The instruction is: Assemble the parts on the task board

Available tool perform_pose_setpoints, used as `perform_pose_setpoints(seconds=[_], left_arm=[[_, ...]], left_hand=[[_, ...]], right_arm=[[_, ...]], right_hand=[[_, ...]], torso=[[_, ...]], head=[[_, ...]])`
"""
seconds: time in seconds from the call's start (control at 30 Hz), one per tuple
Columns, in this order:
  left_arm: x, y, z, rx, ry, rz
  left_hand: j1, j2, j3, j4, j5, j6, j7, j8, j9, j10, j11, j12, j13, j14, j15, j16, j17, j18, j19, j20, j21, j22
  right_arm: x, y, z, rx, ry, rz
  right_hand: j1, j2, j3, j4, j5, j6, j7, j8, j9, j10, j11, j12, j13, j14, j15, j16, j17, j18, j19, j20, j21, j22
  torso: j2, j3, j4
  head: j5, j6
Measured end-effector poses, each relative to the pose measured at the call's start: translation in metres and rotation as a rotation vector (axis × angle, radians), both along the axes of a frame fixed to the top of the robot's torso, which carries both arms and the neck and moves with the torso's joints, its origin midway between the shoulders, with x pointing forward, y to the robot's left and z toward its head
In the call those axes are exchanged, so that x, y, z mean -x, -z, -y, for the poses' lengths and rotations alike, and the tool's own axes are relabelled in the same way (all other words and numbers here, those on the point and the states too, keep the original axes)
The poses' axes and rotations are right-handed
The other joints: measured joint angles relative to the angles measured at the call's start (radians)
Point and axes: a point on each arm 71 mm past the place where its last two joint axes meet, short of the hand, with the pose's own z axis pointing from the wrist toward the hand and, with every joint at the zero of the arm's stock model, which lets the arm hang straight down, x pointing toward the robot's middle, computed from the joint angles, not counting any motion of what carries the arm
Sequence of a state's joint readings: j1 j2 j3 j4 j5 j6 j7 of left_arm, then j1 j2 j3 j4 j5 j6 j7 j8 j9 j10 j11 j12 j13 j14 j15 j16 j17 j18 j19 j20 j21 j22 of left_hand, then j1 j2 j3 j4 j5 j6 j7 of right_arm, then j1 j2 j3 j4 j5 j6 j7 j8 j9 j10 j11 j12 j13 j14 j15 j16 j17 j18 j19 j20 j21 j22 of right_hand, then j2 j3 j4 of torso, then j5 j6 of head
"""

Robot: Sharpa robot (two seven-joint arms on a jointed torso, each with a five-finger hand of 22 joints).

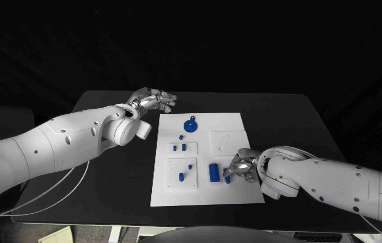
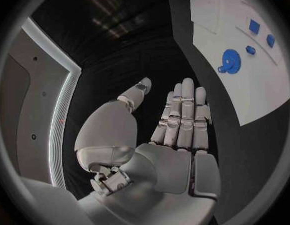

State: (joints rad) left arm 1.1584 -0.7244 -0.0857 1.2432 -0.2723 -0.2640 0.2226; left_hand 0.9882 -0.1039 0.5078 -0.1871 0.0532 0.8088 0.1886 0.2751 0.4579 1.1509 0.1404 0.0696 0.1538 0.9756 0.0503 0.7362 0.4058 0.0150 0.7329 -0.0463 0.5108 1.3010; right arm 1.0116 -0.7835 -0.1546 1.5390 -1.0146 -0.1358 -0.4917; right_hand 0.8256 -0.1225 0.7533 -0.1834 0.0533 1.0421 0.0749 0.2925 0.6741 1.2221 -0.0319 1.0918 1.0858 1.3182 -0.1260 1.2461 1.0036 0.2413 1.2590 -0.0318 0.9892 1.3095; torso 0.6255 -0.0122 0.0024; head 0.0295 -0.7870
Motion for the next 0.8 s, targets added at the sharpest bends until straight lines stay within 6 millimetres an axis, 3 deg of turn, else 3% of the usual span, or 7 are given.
perform_pose_setpoints(seconds=[0.3, 0.37, 0.63, 0.8], left_arm=[[0.0001, 0.0, -0.0004, 0.0, 0.0, -0.001], [0.0001, 0.0001, -0.0005, 0.0, 0.0, -0.001], [0.0002, 0.0001, -0.0009, -0.001, 0.0, -0.002], [0.0002, 0.0001, -0.001, -0.001, 0.0, -0.002]], left_hand=[[0.0, 0.0, 0.0, 0.0, 0.0, 0.0, 0.0, 0.0, 0.0, 0.0, 0.0, 0.0, 0.0, 0.0, 0.0, 0.0, 0.0, 0.0, 0.0, 0.0, 0.0, 0.0], [0.0, 0.0, 0.0, 0.0, 0.0, 0.0, 0.0, 0.0, 0.0, 0.0, 0.0, 0.0, 0.0, 0.0, 0.0, 0.0, 0.0, 0.0, 0.0, 0.0, 0.0, 0.0], [0.0, 0.0, 0.0, 0.0, 0.0, 0.0, 0.0, 0.0, 0.0, 0.0, 0.0, 0.0, 0.0, 0.0, 0.0, 0.0, 0.001, 0.0, 0.0, 0.0, 0.0, 0.001], [0.0, 0.0, 0.0, 0.0, 0.0, 0.0, 0.0, 0.0, 0.0, 0.0, 0.0, 0.0, 0.0, 0.0, 0.0, 0.0, 0.001, 0.0, 0.0, 0.0, 0.0, 0.001]], right_arm=[[-0.0011, -0.0004, -0.0008, 0.01, -0.009, 0.013], [-0.0022, -0.0005, 0.0002, 0.02, -0.01, 0.024], [-0.0032, -0.0001, 0.0019, 0.053, -0.023, 0.051], [-0.0032, -0.0005, 0.0016, 0.064, -0.031, 0.059]], right_hand=[[0.0, 0.0, 0.0, 0.0, 0.0, 0.001, -0.001, 0.003, -0.001, 0.0, 0.0, 0.0, 0.0, 0.0, 0.0, 0.0, -0.001, 0.0, 0.0, 0.0, 0.0, 0.0], [-0.001, -0.001, -0.003, -0.003, 0.0, 0.001, -0.001, -0.008, -0.005, 0.0, 0.0, 0.0, 0.0, 0.0, 0.0, 0.0, -0.001, 0.0, 0.0, 0.0, 0.0, 0.0], [-0.025, -0.025, -0.011, 0.005, 0.0, 0.004, 0.001, -0.008, -0.003, 0.0, 0.0, 0.0, 0.001, 0.0, 0.0, 0.0, -0.001, 0.0, 0.002, -0.002, 0.0, 0.0], [-0.025, -0.025, -0.011, 0.005, 0.0, 0.004, 0.001, -0.008, -0.003, 0.0, 0.0, 0.0, 0.001, 0.0, 0.0, 0.0, -0.002, 0.0, 0.004, -0.004, 0.0, 0.0]], torso=[[0.0, 0.0002, -0.0003], [0.0, 0.0002, -0.0003], [0.0, 0.0004, -0.0003], [0.0, 0.0005, -0.0004]], head=[[0.001, -0.002], [0.001, -0.002], [0.002, -0.001], [0.003, -0.002]])
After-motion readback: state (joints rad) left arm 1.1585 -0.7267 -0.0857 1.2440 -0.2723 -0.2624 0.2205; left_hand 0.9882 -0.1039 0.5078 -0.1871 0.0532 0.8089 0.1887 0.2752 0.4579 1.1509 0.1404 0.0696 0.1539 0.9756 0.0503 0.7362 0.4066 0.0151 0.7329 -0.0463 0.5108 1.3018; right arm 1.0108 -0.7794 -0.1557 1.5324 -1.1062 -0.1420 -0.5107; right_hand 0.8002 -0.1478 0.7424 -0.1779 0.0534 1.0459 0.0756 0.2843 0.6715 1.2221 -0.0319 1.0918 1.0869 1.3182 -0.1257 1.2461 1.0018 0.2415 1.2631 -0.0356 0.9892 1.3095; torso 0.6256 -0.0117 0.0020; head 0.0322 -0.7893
